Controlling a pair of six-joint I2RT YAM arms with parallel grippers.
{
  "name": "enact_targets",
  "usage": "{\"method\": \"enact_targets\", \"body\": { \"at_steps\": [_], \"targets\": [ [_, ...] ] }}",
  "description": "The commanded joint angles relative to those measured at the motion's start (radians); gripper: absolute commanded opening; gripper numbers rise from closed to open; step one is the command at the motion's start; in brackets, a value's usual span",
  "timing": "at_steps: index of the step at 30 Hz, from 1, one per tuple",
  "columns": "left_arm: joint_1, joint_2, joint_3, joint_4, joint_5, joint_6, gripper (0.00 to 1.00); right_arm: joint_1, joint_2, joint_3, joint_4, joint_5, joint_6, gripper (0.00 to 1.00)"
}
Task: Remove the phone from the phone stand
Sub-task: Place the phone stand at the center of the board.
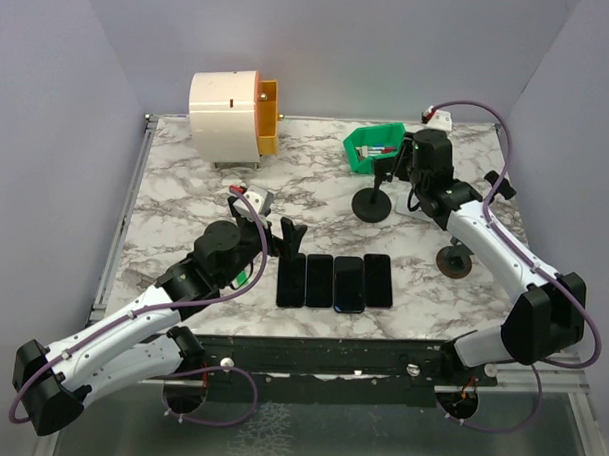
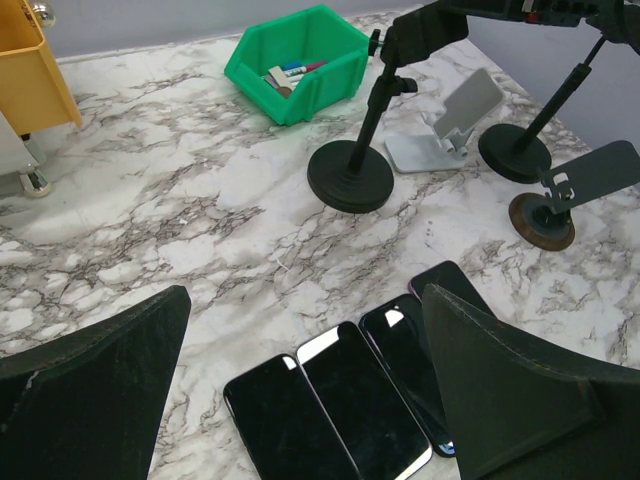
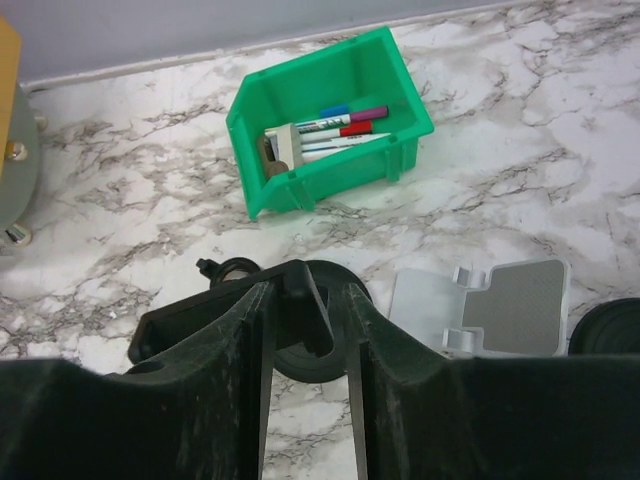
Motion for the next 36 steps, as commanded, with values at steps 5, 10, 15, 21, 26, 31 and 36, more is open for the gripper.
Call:
{"method": "enact_targets", "body": {
  "at_steps": [5,10,15,21,26,31,36],
  "targets": [
    [0.006,-0.016,0.018,0.007,0.023,-0.001,0.99,-0.007,-0.057,0.009,0.021,-0.013,0.011,0.45],
    [0.005,-0.019,0.018,0.006,0.021,0.0,0.99,-0.007,-0.062,0.013,0.013,-0.039,0.016,0.45],
    [0.006,-0.019,0.018,0.007,0.021,0.0,0.99,-0.007,-0.063,0.013,0.008,-0.055,0.014,0.45],
    [0.006,-0.017,0.018,0.008,0.023,0.0,0.99,-0.007,-0.06,0.005,0.01,-0.078,0.014,0.44],
    [0.006,-0.015,0.017,0.008,0.022,0.0,0.99,-0.007,-0.058,-0.002,0.015,-0.091,0.014,0.44],
    [0.006,-0.009,0.018,0.006,0.014,0.001,0.99,-0.007,-0.059,0.002,0.009,-0.102,0.016,0.45],
    [0.006,-0.005,0.017,0.005,0.0,0.002,0.99,-0.007,-0.089,0.022,-0.01,-0.116,0.02,0.49]
  ]
}}
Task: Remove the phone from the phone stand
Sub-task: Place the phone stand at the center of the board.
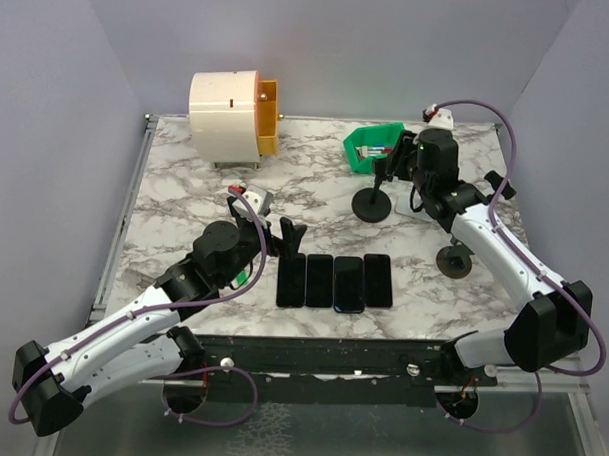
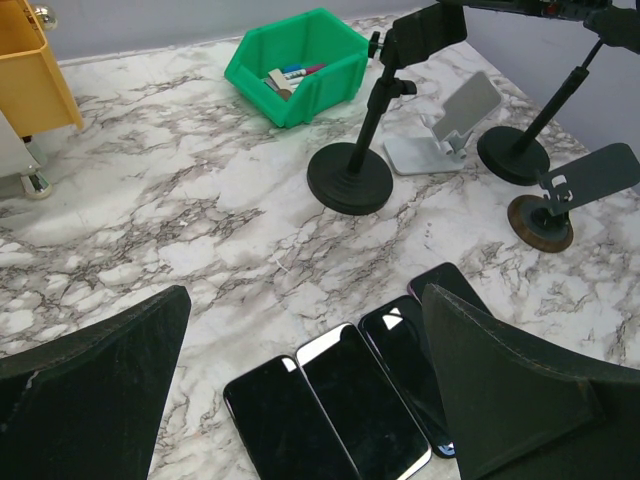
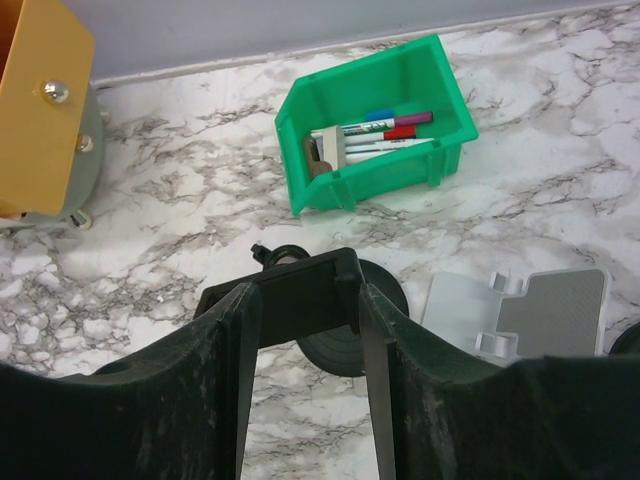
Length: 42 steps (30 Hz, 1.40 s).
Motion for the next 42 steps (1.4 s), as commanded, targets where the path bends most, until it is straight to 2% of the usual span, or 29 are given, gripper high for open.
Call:
{"method": "enact_targets", "body": {
  "at_steps": [1,13,20,24,28,35,37,42],
  "targets": [
    [0.006,0.001,0.018,0.004,0.0,0.002,0.99,-0.007,-0.053,0.029,-0.023,-0.034,0.007,0.5],
    [0.006,0.017,0.016,0.003,0.001,0.004,0.99,-0.007,-0.103,0.048,-0.079,-0.135,-0.008,0.52],
    [0.005,0.019,0.013,0.005,-0.018,0.009,0.99,-0.004,-0.152,0.08,-0.098,-0.381,-0.002,0.51],
    [0.006,0.027,0.016,0.003,-0.018,0.008,0.99,-0.004,-0.202,0.086,-0.139,-0.434,-0.02,0.51],
    [0.006,0.029,0.018,0.002,-0.022,0.008,0.99,-0.002,-0.262,0.005,-0.14,-0.37,-0.04,0.52],
    [0.006,0.029,0.018,-0.001,-0.016,0.006,0.99,-0.002,-0.241,-0.07,-0.124,-0.103,0.026,0.65],
    [0.005,0.026,0.018,-0.003,-0.016,0.005,0.99,-0.004,-0.217,-0.062,-0.124,-0.053,0.055,0.65],
    [0.006,0.018,0.017,-0.001,-0.01,0.002,0.99,-0.011,-0.138,-0.036,-0.107,-0.047,0.075,0.61]
  ]
}}
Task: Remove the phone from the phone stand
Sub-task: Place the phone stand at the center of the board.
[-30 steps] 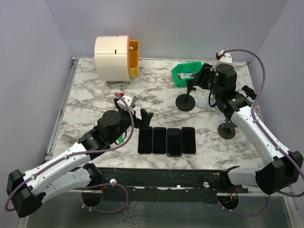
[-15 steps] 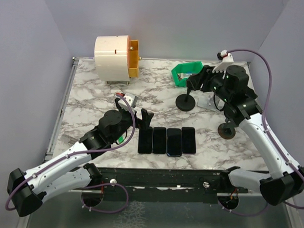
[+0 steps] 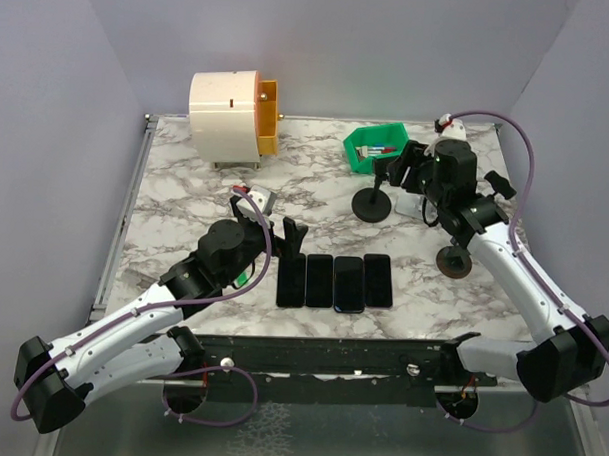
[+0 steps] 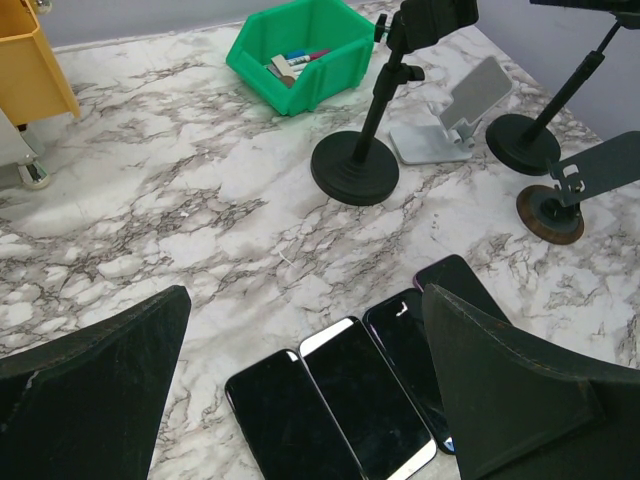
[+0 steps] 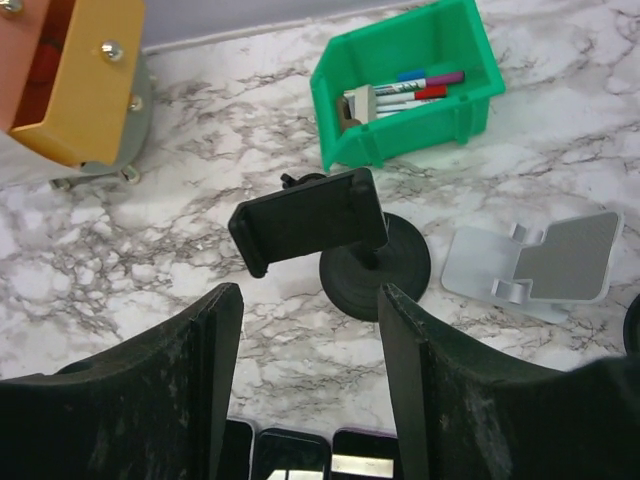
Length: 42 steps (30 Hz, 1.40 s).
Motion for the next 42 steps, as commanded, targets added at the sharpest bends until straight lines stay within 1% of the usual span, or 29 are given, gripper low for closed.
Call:
{"method": "enact_targets", "body": {
  "at_steps": [1,7,13,15,19,24,27,33,39,42],
  "targets": [
    [0.005,-0.012,0.016,0.001,-0.003,0.001,0.99,-0.013,0.058,0.019,0.024,0.074,0.042,0.6],
    [0.006,-0.016,0.018,0.004,0.018,-0.002,0.99,-0.047,0.14,0.041,0.041,0.083,0.044,0.59],
    [0.006,-0.02,0.019,0.007,0.028,-0.004,0.99,-0.074,0.157,0.03,0.108,0.059,0.026,0.57],
    [0.006,-0.02,0.016,0.007,0.028,-0.003,0.99,-0.076,0.164,0.032,0.128,0.05,0.014,0.55],
    [0.005,-0.018,0.016,0.007,0.026,-0.003,0.99,-0.077,0.183,0.047,0.135,0.029,0.008,0.48],
    [0.005,-0.019,0.016,0.006,0.023,-0.003,0.99,-0.077,0.185,0.032,0.142,0.016,0.012,0.43],
    [0.006,-0.019,0.016,0.007,0.023,-0.004,0.99,-0.077,0.184,0.026,0.136,0.012,0.017,0.39],
    [0.006,-0.021,0.017,0.007,0.025,-0.005,0.99,-0.076,0.167,0.014,0.129,0.019,0.019,0.25],
    [0.006,-0.025,0.017,0.007,0.026,-0.006,0.99,-0.077,0.152,0.013,0.115,0.015,0.026,0.07],
    [0.006,-0.025,0.016,0.006,0.026,-0.006,0.99,-0.077,0.14,0.013,0.103,0.015,0.043,0.0]
  ]
}}
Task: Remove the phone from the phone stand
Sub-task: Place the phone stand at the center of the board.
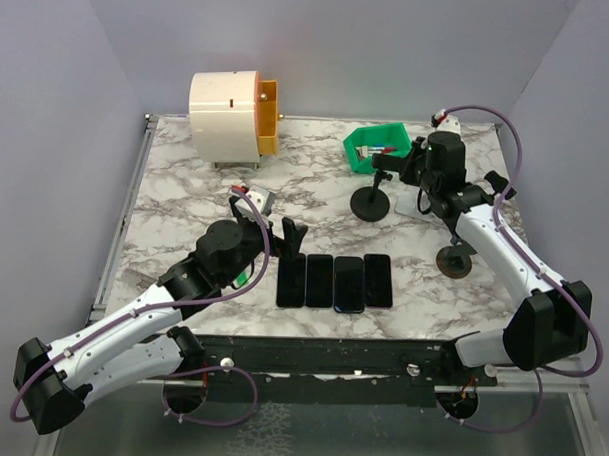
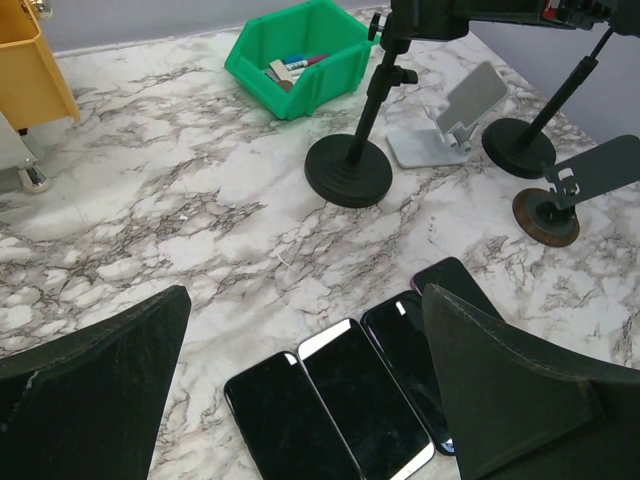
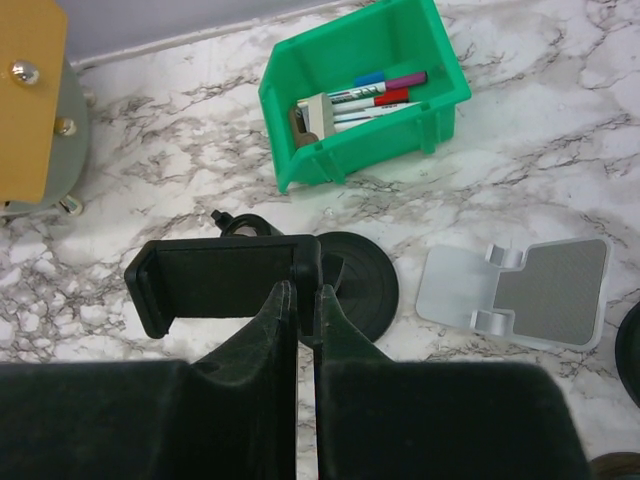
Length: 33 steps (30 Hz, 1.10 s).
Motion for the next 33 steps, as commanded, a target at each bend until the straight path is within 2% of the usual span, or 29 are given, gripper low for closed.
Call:
{"method": "enact_targets", "body": {
  "at_steps": [1,6,7,11,13,16,21,23,29,31,32,33],
  "targets": [
    [0.006,-0.015,0.017,0.006,0.025,-0.007,0.99,-0.004,-0.043,-0.005,0.001,-0.009,0.029,0.0],
    [0.005,-0.012,0.016,0.007,0.025,-0.007,0.99,-0.003,-0.055,-0.008,-0.003,-0.022,0.038,0.0],
    [0.006,-0.012,0.016,0.007,0.025,-0.007,0.99,-0.004,-0.054,-0.005,-0.009,-0.031,0.04,0.05],
    [0.006,-0.007,0.015,0.006,0.022,-0.007,0.99,-0.003,-0.065,0.006,-0.028,-0.054,0.049,0.43],
    [0.006,-0.004,0.015,0.006,0.022,-0.006,0.99,-0.004,-0.083,0.016,-0.044,-0.059,0.052,0.55],
    [0.006,0.002,0.016,0.007,0.019,-0.006,0.99,-0.003,-0.117,0.036,-0.079,-0.068,0.051,0.61],
    [0.006,0.011,0.016,0.006,-0.023,-0.017,0.99,-0.003,-0.194,0.062,-0.138,-0.09,0.043,0.62],
    [0.006,0.027,0.036,0.001,-0.117,-0.085,0.99,-0.002,-0.229,0.055,-0.146,-0.089,0.035,0.62],
    [-0.01,0.082,0.063,-0.077,-0.47,-0.43,0.99,0.005,-0.303,0.024,-0.14,0.09,0.096,0.66],
    [-0.029,0.085,0.063,-0.145,-0.591,-0.617,0.99,0.017,-0.335,-0.009,-0.086,0.149,0.148,0.67],
    [-0.037,0.08,0.057,-0.178,-0.629,-0.72,0.99,0.022,-0.349,-0.026,-0.066,0.18,0.179,0.74],
    [-0.042,0.07,0.051,-0.184,-0.631,-0.76,0.99,0.026,-0.355,-0.033,-0.058,0.204,0.207,0.84]
  ]
}}
